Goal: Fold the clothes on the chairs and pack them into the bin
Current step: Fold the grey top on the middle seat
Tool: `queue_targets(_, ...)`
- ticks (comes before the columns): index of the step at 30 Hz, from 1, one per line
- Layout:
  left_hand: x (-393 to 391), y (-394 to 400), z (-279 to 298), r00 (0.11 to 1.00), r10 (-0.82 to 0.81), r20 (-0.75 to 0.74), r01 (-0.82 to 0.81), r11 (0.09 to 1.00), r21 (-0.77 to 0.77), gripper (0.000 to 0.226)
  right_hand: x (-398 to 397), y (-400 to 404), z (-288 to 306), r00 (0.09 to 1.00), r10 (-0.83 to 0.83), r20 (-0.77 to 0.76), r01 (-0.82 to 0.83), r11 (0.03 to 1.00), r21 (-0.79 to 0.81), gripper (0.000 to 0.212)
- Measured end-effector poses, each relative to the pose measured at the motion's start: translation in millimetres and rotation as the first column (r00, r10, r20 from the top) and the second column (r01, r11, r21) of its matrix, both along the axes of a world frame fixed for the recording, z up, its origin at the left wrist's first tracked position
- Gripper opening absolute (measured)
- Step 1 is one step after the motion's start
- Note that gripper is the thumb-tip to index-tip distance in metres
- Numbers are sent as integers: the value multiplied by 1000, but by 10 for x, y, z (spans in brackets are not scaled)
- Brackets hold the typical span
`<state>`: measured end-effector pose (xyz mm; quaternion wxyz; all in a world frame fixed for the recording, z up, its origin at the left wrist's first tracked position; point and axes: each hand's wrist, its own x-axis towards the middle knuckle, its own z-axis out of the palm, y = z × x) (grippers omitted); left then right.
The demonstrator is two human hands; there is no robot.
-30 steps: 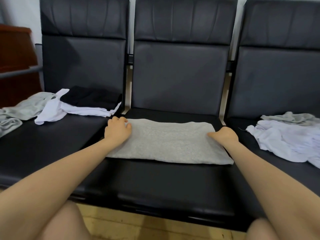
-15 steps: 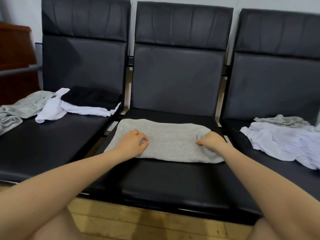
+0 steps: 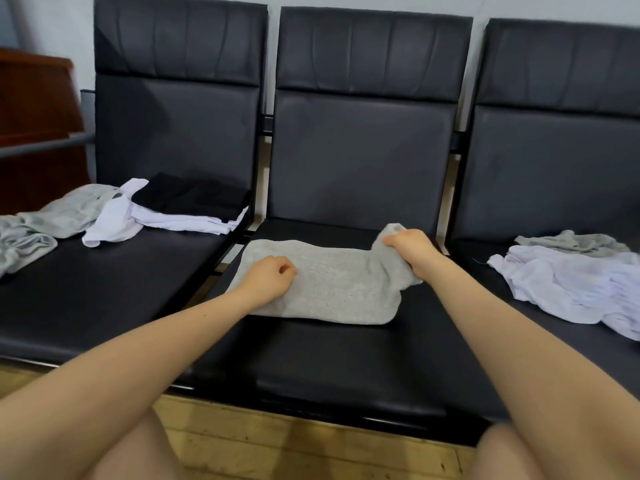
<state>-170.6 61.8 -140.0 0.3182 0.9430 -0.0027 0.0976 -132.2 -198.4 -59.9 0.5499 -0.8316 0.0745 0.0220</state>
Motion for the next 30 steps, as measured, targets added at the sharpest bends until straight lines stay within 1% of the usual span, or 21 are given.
queue_targets(2,35,30,27,999,45,-16,-46,996,-74,22,-46,258,7,994,111,22,-111,994,7,30)
queue_targets(4,64,78,52,996,78,-34,-82,990,-116,24,-142,478,-21,971,232,-58,-231,972,32,27)
queue_targets(6,71,126,63,994,95,-45,-101,987,-126,26,-188,619,-67,911,376,-170,-372,926,58,29)
queue_targets(7,72,138,69,994,97,-49,-103,986,-133,27,-185,649,-87,879,439,-187,-424,898,116,31)
queue_targets(8,78,142,69,994,94,-56,-101,984,-144,26,-168,655,-92,867,470,-167,-439,878,193,32)
queue_targets(9,89,135,66,994,88,-65,-97,983,-158,26,-134,629,-96,885,449,-120,-408,874,263,32)
queue_targets(10,107,120,57,994,80,-76,-92,982,-164,26,-92,581,-95,921,384,-69,-345,884,316,30)
queue_targets(12,148,68,32,992,67,-108,-82,986,-142,31,13,443,-105,979,203,-11,-185,912,367,27)
queue_targets(13,174,28,26,990,62,-125,-78,989,-122,36,66,364,-128,993,120,-16,-107,934,340,26)
queue_targets(14,196,-14,20,988,59,-141,-73,993,-95,41,106,282,-166,998,50,-39,-38,961,275,25)
queue_targets(16,231,-114,28,984,72,-160,-78,996,-35,49,144,122,-277,992,-20,-123,35,992,118,25)
queue_targets(18,270,-223,58,979,79,-185,-87,995,-37,55,146,0,-389,975,8,-222,-4,1000,18,30)
queue_targets(21,314,-363,66,984,23,-179,-38,996,-77,53,152,-66,-493,947,131,-294,-165,982,-94,36)
queue_targets(23,346,-484,59,993,18,-113,-32,992,-123,37,161,-51,-510,938,193,-288,-231,967,-104,38)
queue_targets(25,376,-595,79,996,71,-45,-79,977,-199,18,155,4,-513,932,228,-281,-267,958,-109,41)
queue_targets(27,401,-621,82,988,153,-8,-150,957,-249,13,146,75,-532,935,228,-272,-268,956,-122,41)
queue_targets(28,409,-600,75,985,171,-2,-167,959,-229,13,143,116,-543,938,224,-264,-265,955,-131,42)
queue_targets(30,407,-500,37,988,156,-22,-157,984,-83,22,137,209,-562,944,214,-250,-260,951,-169,43)
